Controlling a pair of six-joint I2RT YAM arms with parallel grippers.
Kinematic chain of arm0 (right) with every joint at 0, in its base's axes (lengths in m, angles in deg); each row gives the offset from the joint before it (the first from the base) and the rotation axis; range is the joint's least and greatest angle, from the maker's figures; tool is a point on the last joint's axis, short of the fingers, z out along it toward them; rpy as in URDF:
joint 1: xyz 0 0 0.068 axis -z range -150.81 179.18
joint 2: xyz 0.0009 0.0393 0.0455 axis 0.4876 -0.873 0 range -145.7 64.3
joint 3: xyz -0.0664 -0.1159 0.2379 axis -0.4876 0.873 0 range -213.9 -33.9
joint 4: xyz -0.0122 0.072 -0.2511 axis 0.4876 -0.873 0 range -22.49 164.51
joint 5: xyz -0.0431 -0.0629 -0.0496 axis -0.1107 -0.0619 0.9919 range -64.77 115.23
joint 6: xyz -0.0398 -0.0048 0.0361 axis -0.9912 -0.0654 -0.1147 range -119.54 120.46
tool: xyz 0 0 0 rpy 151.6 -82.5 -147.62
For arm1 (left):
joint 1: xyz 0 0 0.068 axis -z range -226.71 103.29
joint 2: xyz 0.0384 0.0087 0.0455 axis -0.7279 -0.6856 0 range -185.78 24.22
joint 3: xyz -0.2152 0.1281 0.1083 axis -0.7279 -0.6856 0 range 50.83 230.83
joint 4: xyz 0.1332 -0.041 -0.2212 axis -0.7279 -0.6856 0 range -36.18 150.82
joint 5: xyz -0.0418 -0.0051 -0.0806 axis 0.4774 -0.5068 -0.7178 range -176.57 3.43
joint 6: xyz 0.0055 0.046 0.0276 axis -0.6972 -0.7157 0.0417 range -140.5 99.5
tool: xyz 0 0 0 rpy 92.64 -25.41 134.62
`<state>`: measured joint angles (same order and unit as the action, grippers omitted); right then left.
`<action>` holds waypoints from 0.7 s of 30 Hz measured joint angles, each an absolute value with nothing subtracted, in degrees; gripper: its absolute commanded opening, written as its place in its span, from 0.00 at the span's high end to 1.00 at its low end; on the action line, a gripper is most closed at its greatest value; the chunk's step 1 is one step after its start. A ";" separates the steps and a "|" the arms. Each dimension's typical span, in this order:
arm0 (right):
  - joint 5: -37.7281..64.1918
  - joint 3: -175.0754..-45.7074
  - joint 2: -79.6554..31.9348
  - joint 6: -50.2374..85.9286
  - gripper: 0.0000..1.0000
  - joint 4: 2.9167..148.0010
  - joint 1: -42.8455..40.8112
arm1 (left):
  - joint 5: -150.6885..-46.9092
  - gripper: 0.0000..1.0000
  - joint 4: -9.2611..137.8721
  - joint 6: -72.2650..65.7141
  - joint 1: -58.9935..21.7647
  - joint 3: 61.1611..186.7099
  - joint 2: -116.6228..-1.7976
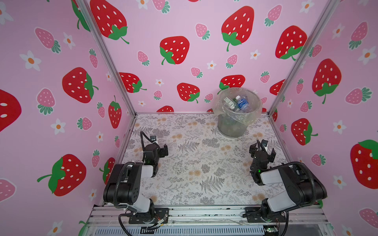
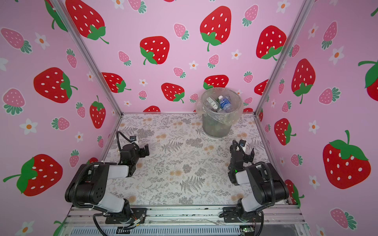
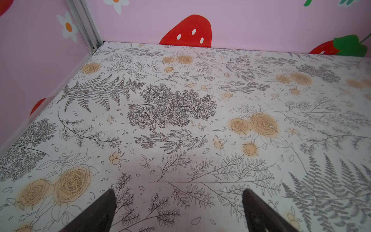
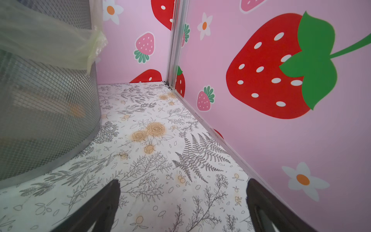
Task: Throw the plastic bottles in the bin
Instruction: Reset both arms
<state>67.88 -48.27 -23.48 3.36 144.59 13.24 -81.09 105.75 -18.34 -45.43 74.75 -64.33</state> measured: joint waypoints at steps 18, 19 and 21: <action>43.03 -47.92 -25.95 2.13 0.01 148.48 20.52 | -81.25 0.01 105.66 -18.36 -45.61 74.78 -64.33; 42.73 -47.92 -25.95 2.15 0.01 148.18 20.54 | -81.25 0.01 105.66 -18.36 -45.61 74.78 -64.33; 42.38 -47.92 -25.95 2.13 0.01 147.76 20.54 | -81.23 0.01 105.64 -18.36 -45.61 74.78 -64.33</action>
<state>42.38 -47.92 -25.95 2.13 147.76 20.54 -81.23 105.64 -18.36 -45.61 74.78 -64.33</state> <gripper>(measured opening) 0.994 0.991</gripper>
